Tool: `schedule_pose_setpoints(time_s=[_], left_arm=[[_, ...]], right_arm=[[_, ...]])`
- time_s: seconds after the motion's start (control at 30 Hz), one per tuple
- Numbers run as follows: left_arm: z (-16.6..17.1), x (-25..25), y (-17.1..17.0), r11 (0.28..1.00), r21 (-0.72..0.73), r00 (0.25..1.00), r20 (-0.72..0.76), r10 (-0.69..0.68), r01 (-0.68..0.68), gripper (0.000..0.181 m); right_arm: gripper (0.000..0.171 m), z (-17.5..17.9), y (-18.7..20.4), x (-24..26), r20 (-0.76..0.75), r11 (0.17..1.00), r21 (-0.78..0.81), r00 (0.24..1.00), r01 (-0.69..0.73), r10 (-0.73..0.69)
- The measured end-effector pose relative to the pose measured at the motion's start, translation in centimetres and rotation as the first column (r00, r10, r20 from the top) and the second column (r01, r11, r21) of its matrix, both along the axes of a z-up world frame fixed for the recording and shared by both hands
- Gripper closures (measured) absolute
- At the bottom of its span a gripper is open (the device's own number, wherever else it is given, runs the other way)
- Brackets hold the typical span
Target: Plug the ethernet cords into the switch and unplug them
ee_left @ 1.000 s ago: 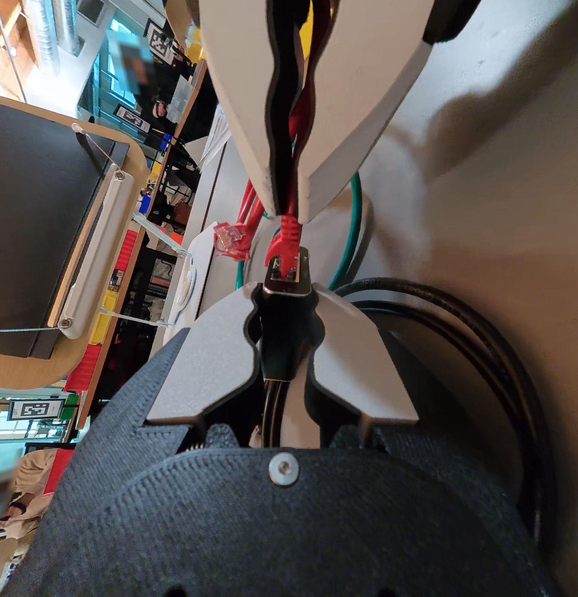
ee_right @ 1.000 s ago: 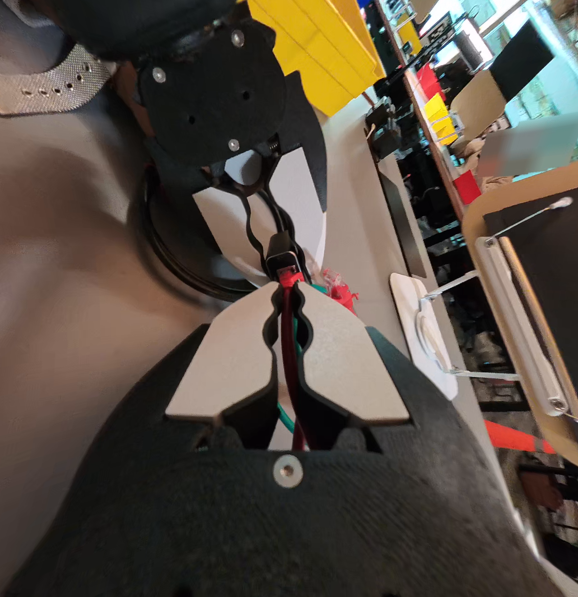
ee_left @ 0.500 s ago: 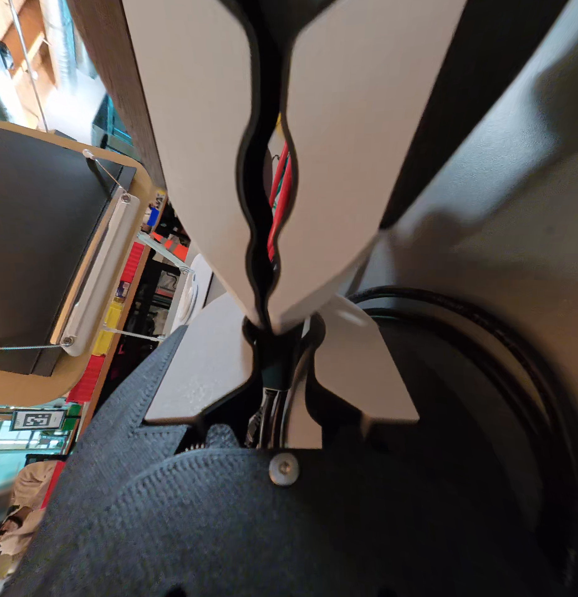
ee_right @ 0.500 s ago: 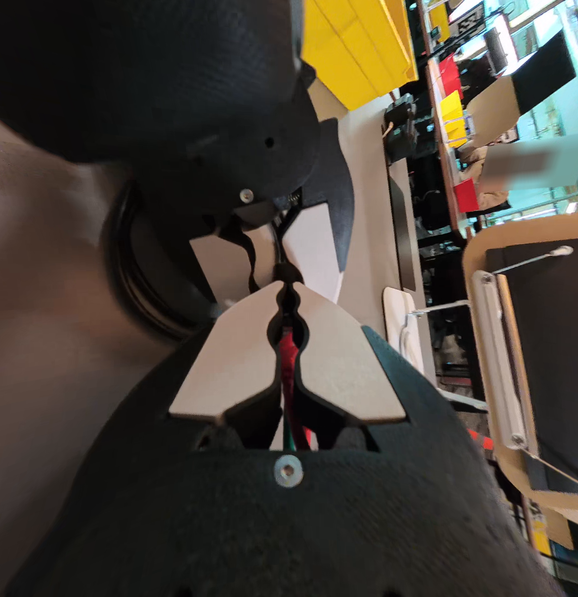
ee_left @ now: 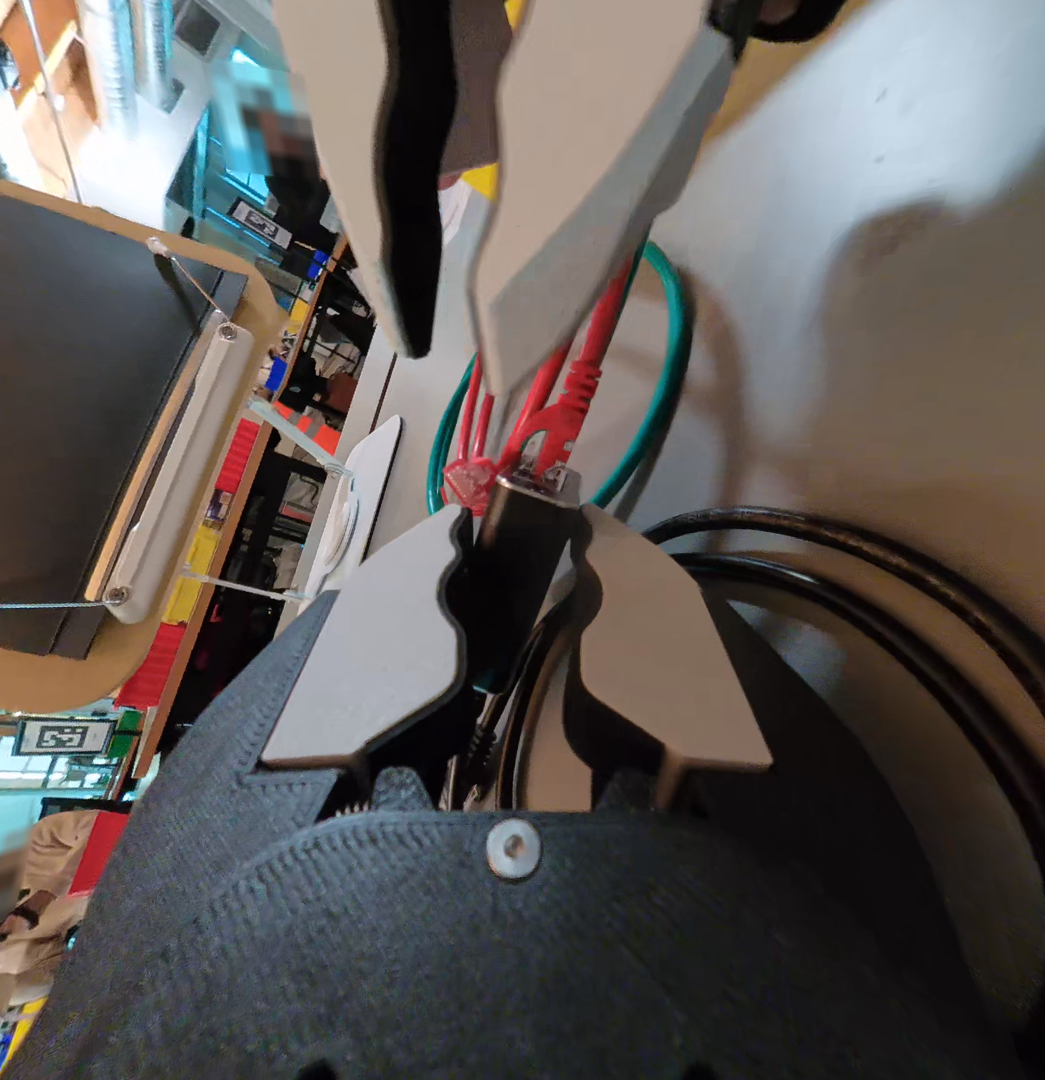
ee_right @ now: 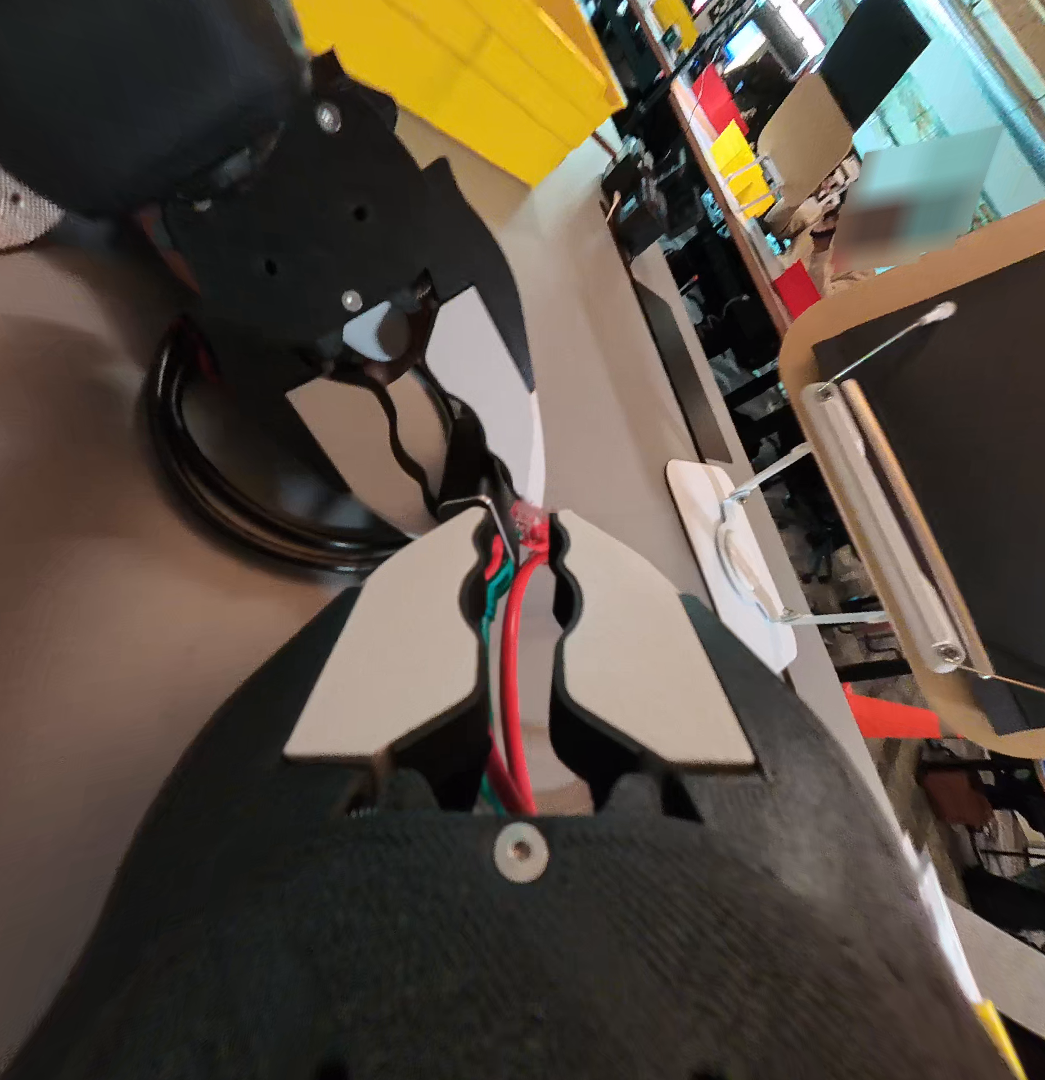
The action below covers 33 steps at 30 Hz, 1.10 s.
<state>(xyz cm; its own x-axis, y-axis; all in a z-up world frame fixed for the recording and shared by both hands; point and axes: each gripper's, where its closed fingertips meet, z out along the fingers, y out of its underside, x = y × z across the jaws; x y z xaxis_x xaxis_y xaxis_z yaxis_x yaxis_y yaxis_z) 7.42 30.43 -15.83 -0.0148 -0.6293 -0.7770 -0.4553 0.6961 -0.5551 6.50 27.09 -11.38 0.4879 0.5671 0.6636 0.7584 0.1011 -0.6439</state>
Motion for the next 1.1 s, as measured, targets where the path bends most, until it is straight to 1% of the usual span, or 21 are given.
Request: schedule_pose_setpoints(time_s=[0.13,0.2,0.33,0.37,0.47,0.57,0.63,0.73,0.77,0.8,0.9,0.97,1.0,1.07,1.1], left_arm=[[0.4,-0.1,0.2,0.999,-0.036,1.000,0.020,0.009,-0.008,0.150],[0.4,-0.1,0.1,0.999,-0.032,1.000,0.018,0.003,-0.002,0.151],[0.2,-0.1,0.0,1.000,-0.024,1.000,0.006,0.002,-0.002,0.151],[0.3,-0.2,0.0,0.999,-0.032,1.000,0.010,0.001,-0.001,0.151],[0.2,-0.2,0.0,0.999,-0.041,1.000,0.000,0.000,0.000,0.152],[-0.4,-0.2,0.0,1.000,-0.023,0.999,-0.036,-0.002,0.001,0.154],[-0.4,-0.2,0.0,1.000,-0.014,0.999,-0.039,0.003,-0.004,0.153],[-0.1,-0.3,0.1,1.000,-0.018,1.000,-0.017,0.006,-0.006,0.150],[0.3,-0.4,0.1,1.000,-0.023,1.000,0.009,0.006,-0.006,0.146],[0.9,-0.2,0.4,0.999,-0.029,0.999,0.051,0.014,-0.012,0.136],[3.4,-0.7,1.7,0.996,-0.076,0.976,0.207,0.066,-0.051,0.099],[5.1,-1.2,2.3,0.991,-0.130,0.947,0.313,0.077,-0.037,0.082],[5.9,-1.5,2.4,0.987,-0.159,0.928,0.364,0.076,-0.018,0.076],[7.8,-2.5,2.2,0.973,-0.225,0.875,0.481,0.061,0.056,0.081],[8.6,-3.0,2.1,0.958,-0.267,0.844,0.533,0.056,0.104,0.088]], right_arm=[[0.138,-2.1,-0.2,0.9,0.071,0.997,-0.059,0.997,0.041,-0.036],[0.142,-2.6,0.1,1.5,0.091,0.997,-0.057,0.995,0.055,-0.050],[0.160,-3.0,0.1,1.3,0.095,0.998,-0.059,0.995,0.035,-0.029],[0.162,-3.0,0.1,1.2,0.106,0.998,-0.045,0.994,0.033,-0.028],[0.162,-3.2,0.2,1.2,0.161,0.999,-0.020,0.986,0.040,-0.036],[0.162,-3.8,0.2,1.2,0.173,0.998,-0.043,0.984,0.046,-0.037],[0.162,-3.7,0.3,1.2,0.162,0.998,-0.046,0.986,0.045,-0.037],[0.163,-3.2,0.5,1.2,0.103,0.998,-0.052,0.994,0.044,-0.039],[0.163,-3.0,0.7,1.3,0.082,0.998,-0.054,0.996,0.045,-0.040],[0.163,-2.9,0.8,1.5,0.060,0.997,-0.059,0.997,0.047,-0.043],[0.163,-2.4,1.2,2.2,-0.015,0.996,-0.068,0.998,0.063,-0.064],[0.163,-1.9,1.4,2.5,-0.066,0.995,-0.070,0.995,0.074,-0.079],[0.163,-1.7,1.5,2.7,-0.084,0.994,-0.071,0.993,0.081,-0.087],[0.163,-1.6,1.7,3.1,-0.100,0.991,-0.076,0.988,0.108,-0.115],[0.163,-1.7,1.9,3.3,-0.105,0.989,-0.077,0.986,0.124,-0.132]])
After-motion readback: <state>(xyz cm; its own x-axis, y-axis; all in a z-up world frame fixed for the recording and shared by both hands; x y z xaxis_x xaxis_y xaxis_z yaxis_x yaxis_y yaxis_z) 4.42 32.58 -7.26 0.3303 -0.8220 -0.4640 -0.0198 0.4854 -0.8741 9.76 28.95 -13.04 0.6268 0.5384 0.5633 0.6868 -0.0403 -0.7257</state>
